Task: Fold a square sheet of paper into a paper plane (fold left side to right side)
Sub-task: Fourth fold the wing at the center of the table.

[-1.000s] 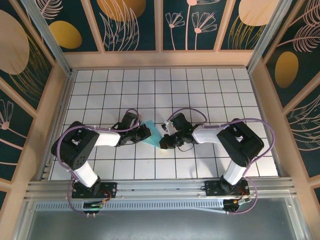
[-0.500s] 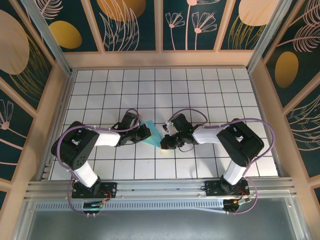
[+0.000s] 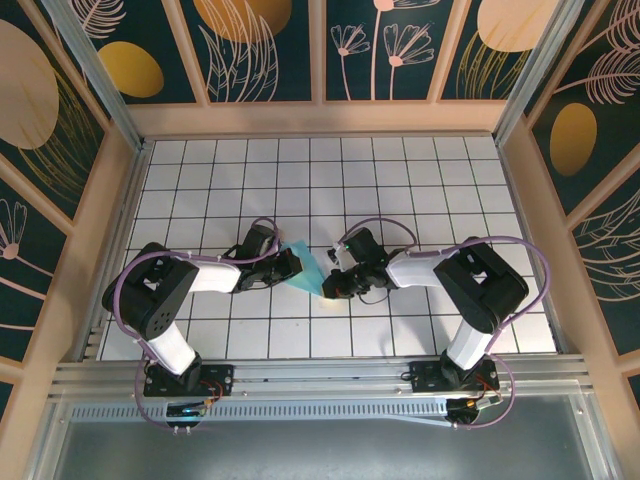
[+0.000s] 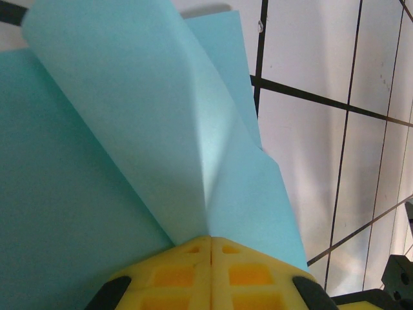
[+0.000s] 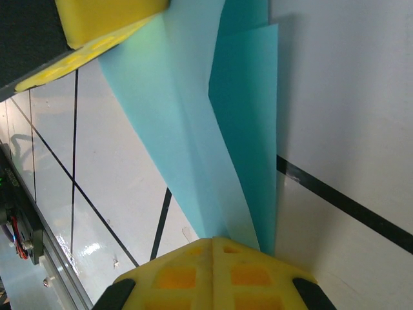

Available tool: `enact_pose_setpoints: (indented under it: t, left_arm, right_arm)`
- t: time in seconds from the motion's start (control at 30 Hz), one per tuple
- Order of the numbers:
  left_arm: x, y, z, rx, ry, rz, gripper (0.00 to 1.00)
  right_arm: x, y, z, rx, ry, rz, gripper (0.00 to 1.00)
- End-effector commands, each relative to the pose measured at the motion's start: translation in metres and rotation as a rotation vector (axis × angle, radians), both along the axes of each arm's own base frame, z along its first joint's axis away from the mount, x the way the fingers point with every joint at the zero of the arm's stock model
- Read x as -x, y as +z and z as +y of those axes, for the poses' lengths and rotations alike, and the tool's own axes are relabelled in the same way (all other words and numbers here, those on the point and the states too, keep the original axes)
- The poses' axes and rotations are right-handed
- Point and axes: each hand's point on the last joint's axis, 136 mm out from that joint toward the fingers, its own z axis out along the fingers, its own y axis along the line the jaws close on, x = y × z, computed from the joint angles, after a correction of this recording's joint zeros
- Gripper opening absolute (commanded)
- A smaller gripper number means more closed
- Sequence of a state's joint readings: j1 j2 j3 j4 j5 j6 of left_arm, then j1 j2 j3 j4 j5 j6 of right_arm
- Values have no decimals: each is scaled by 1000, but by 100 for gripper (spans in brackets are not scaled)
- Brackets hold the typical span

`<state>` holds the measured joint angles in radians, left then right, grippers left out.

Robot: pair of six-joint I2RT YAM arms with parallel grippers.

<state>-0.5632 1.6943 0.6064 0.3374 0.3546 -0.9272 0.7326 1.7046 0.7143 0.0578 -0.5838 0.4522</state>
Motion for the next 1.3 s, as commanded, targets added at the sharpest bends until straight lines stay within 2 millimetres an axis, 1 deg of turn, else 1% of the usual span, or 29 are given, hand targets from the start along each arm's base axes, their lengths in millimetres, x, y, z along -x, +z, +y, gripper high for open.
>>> enact_pose_setpoints:
  t: [0.0, 0.27, 0.47, 0.53, 0.63, 0.77, 0.87, 1.0, 1.1, 1.27]
  left_arm:
    - [21, -41, 31, -167, 34, 105, 6]
    - [20, -42, 32, -171, 38, 108, 6]
    - [19, -40, 31, -169, 34, 102, 6]
    - [19, -40, 31, -168, 34, 100, 6]
    - [20, -40, 31, -169, 31, 100, 6]
    - [19, -38, 31, -165, 33, 95, 6]
    - [19, -37, 30, -164, 32, 92, 6]
    - [19, -37, 30, -161, 32, 91, 5]
    - [18, -37, 30, -160, 33, 90, 5]
    - [19, -37, 30, -162, 32, 91, 5]
  right_arm:
    - [8, -11, -13, 44, -24, 37, 0]
    - [19, -14, -22, 58, -28, 61, 0]
    - [23, -6, -27, 56, -33, 53, 0]
    - [20, 4, -26, 53, -37, 30, 0]
    - [8, 26, -25, 39, -43, -25, 0]
    - [-4, 57, -18, -32, -38, -80, 0]
    - [-14, 65, -8, -76, -41, -98, 0]
    - [-24, 55, 6, -95, -48, -86, 0]
    - [-27, 47, 17, -96, -43, -77, 0]
    - [-30, 30, 22, -74, -45, -57, 0]
